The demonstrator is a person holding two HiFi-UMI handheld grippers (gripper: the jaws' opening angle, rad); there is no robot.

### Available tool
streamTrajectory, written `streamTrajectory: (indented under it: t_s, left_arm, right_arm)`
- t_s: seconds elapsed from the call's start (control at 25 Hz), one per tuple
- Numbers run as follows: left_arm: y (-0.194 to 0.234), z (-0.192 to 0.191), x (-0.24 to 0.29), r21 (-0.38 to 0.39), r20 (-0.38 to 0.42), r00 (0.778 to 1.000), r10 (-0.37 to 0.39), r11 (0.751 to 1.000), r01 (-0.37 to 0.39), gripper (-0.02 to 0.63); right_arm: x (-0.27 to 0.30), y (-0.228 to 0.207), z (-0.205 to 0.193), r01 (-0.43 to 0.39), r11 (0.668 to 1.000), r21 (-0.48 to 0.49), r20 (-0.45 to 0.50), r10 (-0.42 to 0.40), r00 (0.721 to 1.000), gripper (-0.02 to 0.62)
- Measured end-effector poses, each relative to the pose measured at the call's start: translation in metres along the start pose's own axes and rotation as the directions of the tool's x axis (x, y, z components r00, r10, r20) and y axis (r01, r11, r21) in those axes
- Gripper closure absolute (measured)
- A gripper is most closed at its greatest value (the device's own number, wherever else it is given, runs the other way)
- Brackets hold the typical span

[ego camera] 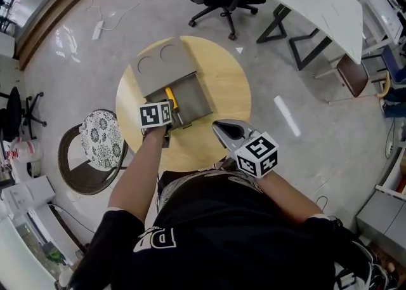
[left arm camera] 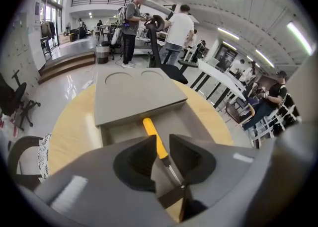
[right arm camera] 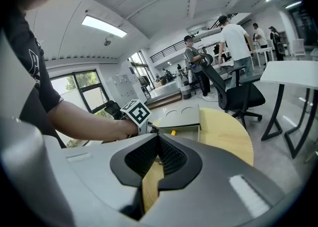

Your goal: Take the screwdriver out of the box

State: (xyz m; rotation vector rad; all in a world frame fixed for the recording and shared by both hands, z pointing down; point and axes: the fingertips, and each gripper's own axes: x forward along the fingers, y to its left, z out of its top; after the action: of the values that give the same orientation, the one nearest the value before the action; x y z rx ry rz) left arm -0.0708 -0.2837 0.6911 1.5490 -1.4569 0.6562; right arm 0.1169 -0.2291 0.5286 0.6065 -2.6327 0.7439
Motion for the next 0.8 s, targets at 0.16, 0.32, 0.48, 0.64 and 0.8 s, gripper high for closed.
streamTrajectory:
  t_s: [0.16,0.32,0.48,0.64,0.8]
  left_arm:
    - [0.006,0.000,0.016,0.001,-0.028,0.999,0.023,1.000,-0.023,0.457]
    - [0.011,-0.002,0.030,-0.007,-0.050,0.998,0.043,0.999,-0.043,0.456]
    - [0.011,-0.003,0.038,-0.025,-0.072,0.996,0.045,0.999,-0.047,0.453]
    - [0.014,-0.005,0.048,-0.037,-0.090,0.994,0.060,0.997,-0.063,0.449]
    - [0.014,-0.007,0.057,-0.046,-0.109,0.992,0.064,0.997,-0.069,0.436]
  right_arm:
    - [0.000,-0.011,-0.005,0.012,1.000,0.018,-0.013,-0.012,1.000,0.595]
    - [0.000,-0.017,-0.010,0.016,0.999,0.031,-0.021,-0.015,1.000,0.595]
    - [-0.002,-0.024,-0.013,0.025,0.999,0.044,-0.031,-0.024,0.999,0.595]
    - [-0.005,-0.030,-0.017,0.038,0.998,0.055,-0.036,-0.036,0.999,0.595]
    - [-0.008,-0.035,-0.021,0.049,0.997,0.067,-0.037,-0.046,0.998,0.595]
